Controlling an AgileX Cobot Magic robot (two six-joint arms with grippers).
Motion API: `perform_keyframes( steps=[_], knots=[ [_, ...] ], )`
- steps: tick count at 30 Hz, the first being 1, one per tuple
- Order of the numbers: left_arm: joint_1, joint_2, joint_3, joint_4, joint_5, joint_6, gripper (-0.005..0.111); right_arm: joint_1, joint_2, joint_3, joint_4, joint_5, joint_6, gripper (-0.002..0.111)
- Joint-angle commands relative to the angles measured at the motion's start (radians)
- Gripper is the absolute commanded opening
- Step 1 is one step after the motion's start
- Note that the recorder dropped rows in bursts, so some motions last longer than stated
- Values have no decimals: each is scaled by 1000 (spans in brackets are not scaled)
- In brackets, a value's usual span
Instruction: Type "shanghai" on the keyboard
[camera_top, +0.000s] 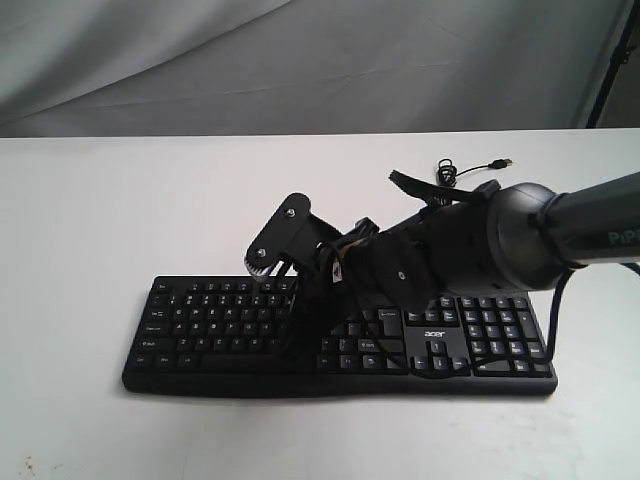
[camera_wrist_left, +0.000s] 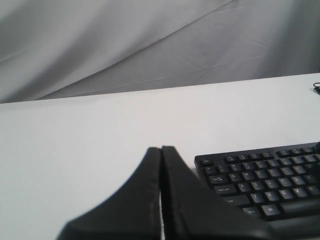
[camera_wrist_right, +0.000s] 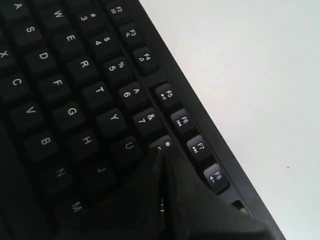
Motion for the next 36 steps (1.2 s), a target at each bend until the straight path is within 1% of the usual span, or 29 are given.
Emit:
perform_keyframes(
  steps=[1,18,23,28,32,36],
  knots=[
    [-4,-3,4,5,-6,-3,0,14,0,2,3,3,-8,0],
    [-4,-3,4,5,-6,-3,0,16,33,2,5,20,-4,0],
    [-4,-3,4,5,-6,-3,0,12,-33,2,-17,17,-6,0],
    [-4,-3,4,5,-6,-3,0,-2,-121,2,-29,69,-6,0],
    [-4,-3,4,5,-6,-3,0,-2,-216,72,-28,51,-4,0],
    [-4,-3,4,5,-6,-3,0,-2,-382,241,81,3,-2,0]
  ],
)
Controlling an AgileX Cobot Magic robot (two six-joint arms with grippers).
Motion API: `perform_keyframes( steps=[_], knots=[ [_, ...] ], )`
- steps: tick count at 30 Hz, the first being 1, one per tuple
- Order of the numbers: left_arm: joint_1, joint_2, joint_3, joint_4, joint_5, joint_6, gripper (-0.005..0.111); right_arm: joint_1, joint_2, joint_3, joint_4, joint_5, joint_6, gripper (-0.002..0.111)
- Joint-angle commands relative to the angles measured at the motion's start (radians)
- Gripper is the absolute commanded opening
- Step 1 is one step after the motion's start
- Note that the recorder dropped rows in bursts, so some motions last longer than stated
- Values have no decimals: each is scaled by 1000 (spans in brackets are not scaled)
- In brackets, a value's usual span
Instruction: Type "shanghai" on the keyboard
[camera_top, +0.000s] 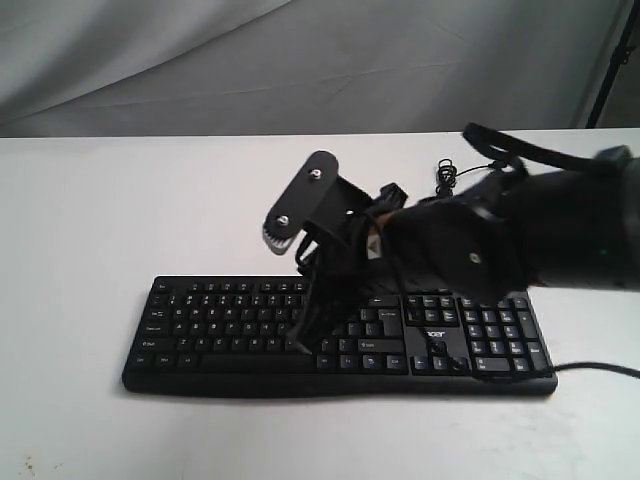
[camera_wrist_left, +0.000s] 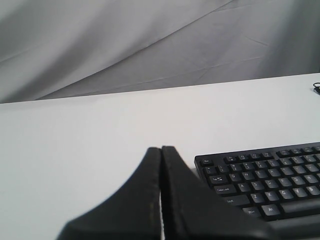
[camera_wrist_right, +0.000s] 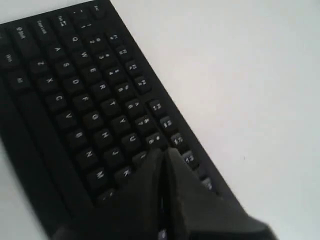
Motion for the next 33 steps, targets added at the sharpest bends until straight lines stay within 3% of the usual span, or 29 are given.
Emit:
perform_keyframes(
  steps=[1,6,22,26,30,33],
  knots=[
    [-4,-3,4,5,-6,-3,0,-5,-195,184,118,-64,-2,0],
    [-4,-3,4,5,-6,-3,0,-5,-456,358,225,-109,-2,0],
    [-4,-3,4,5,-6,-3,0,-51,-957,611,329,-228,-2,0],
    [-4,-3,4,5,-6,-3,0,-224,-1224,779,363,-282,-2,0],
    [-4,-3,4,5,-6,-3,0,-640,-1512,790,359,-48,-2,0],
    [-4,-3,4,5,-6,-3,0,-754,-1578,790,363,62,-2,0]
  ],
)
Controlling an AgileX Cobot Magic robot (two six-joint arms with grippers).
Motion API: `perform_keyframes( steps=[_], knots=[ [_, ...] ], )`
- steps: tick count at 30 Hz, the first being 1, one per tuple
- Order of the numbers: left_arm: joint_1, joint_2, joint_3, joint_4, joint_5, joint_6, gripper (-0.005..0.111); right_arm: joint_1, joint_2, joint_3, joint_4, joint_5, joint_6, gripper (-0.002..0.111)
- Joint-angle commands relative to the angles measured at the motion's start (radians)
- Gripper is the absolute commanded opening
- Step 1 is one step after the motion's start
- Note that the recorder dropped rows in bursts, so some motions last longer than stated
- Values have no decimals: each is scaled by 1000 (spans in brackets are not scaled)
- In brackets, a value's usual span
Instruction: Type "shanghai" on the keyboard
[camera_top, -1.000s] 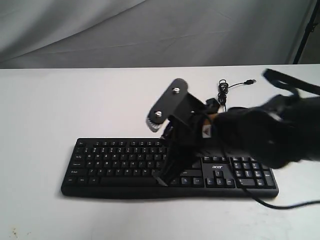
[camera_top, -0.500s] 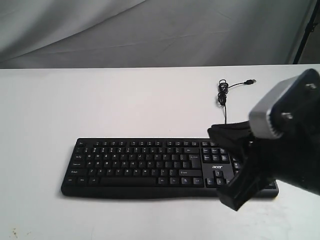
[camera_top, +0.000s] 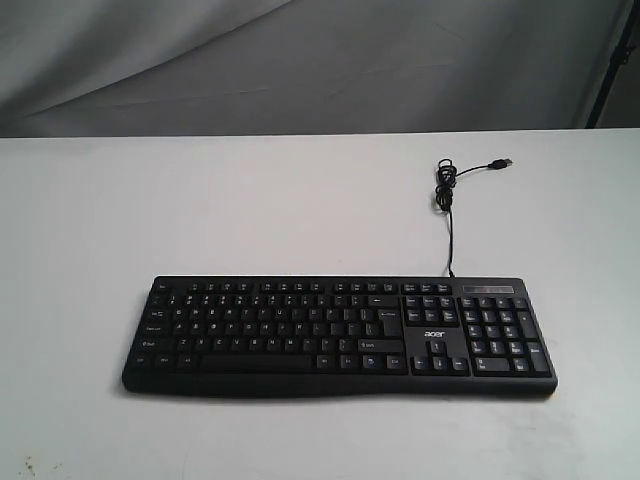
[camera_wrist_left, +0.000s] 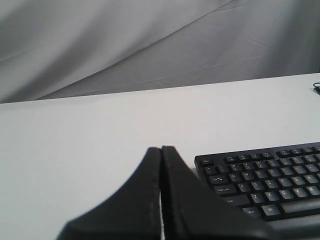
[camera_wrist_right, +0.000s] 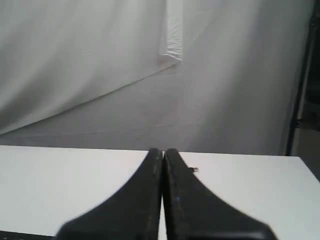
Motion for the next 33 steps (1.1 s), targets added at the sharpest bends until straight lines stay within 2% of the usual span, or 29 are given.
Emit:
perform_keyframes(
  steps=[1,8,10,13,15,19,24,33],
  knots=[
    [-4,-3,4,5,-6,-3,0,-99,-49,4,1,120,-2,0],
    [-4,-3,4,5,-6,-3,0,-97,45,16,47,130,3,0],
    [-4,-3,4,5,-6,-3,0,-97,46,26,-41,121,56,0],
    [-4,-3,4,5,-6,-3,0,-97,23,53,-245,104,276,0],
    [-4,-3,4,5,-6,-3,0,-97,-5,78,-288,94,346,0],
    [-4,-3,4,5,-6,-3,0,-97,-74,138,-295,94,346,0],
    [-4,-3,4,5,-6,-3,0,-97,-156,162,-455,124,346,0],
    [-4,-3,4,5,-6,-3,0,-97,-169,170,-433,180,346,0]
  ],
)
